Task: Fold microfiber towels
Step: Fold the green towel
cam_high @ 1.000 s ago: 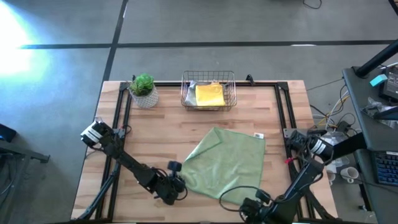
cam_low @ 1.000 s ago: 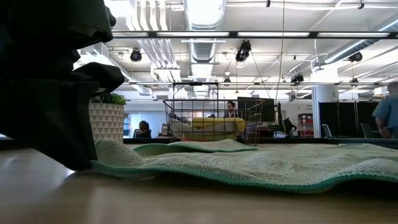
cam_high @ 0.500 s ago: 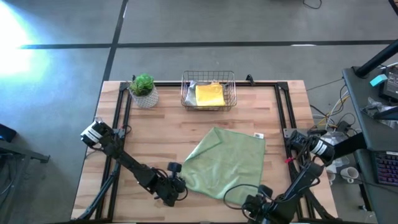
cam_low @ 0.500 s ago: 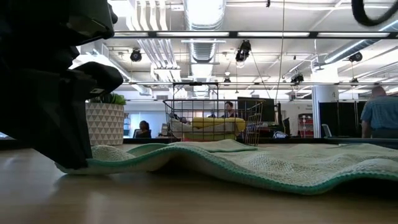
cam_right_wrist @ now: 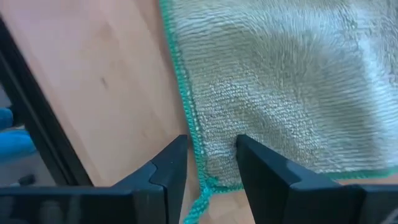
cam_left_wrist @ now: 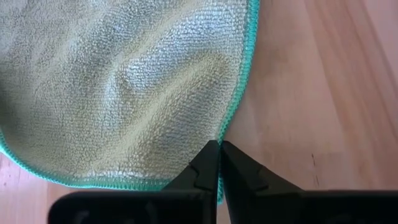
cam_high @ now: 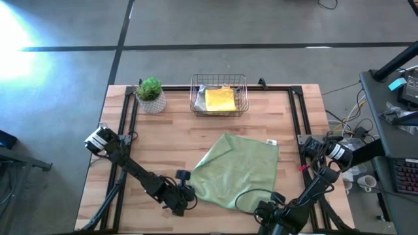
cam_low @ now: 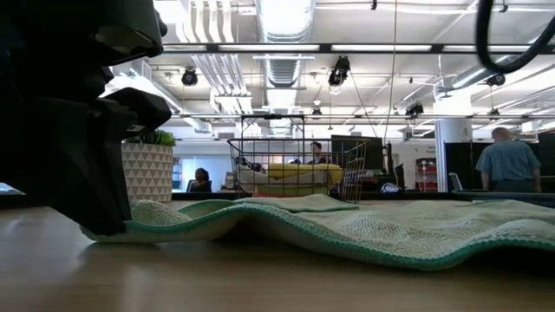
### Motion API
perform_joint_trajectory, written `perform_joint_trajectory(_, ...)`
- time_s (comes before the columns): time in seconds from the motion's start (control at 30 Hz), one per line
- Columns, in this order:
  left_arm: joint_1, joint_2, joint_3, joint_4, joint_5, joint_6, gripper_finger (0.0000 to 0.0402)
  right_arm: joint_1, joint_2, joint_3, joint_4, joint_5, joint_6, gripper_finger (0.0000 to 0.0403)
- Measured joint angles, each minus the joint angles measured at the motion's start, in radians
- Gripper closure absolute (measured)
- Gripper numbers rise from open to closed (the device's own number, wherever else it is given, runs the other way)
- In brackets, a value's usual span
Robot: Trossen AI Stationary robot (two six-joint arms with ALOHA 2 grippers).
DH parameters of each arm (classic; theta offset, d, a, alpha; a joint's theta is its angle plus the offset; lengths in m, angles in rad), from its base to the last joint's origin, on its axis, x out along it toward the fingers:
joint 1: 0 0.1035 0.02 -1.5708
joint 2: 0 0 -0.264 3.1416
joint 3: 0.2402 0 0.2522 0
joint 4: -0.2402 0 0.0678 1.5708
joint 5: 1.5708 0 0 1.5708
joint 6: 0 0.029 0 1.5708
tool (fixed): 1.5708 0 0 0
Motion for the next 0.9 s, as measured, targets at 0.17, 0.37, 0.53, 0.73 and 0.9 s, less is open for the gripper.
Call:
perform_joint_trajectory(0.17,0.002,-0.001,0.007,0.001,0.0,-0.001,0.0401,-0.039,0.041,-0.018,-0.009,-0.071,0.03,0.0295)
perform_joint_trajectory(0.37,0.002,-0.002,0.013,0.0,0.003,-0.002,0.0402,-0.054,0.06,-0.019,0.006,-0.091,0.036,0.0382)
perform_joint_trajectory(0.53,0.002,-0.009,0.017,-0.015,0.003,0.0,0.0402,-0.054,0.036,0.004,-0.012,-0.091,0.046,0.0393)
perform_joint_trajectory(0.73,0.005,-0.061,0.052,-0.062,0.001,0.014,0.0402,-0.054,0.018,0.15,-0.143,-0.087,0.035,0.0394)
perform_joint_trajectory(0.9,0.005,-0.108,0.087,-0.143,0.0,0.037,0.0401,-0.056,0.013,0.32,-0.334,-0.068,0.042,0.0394)
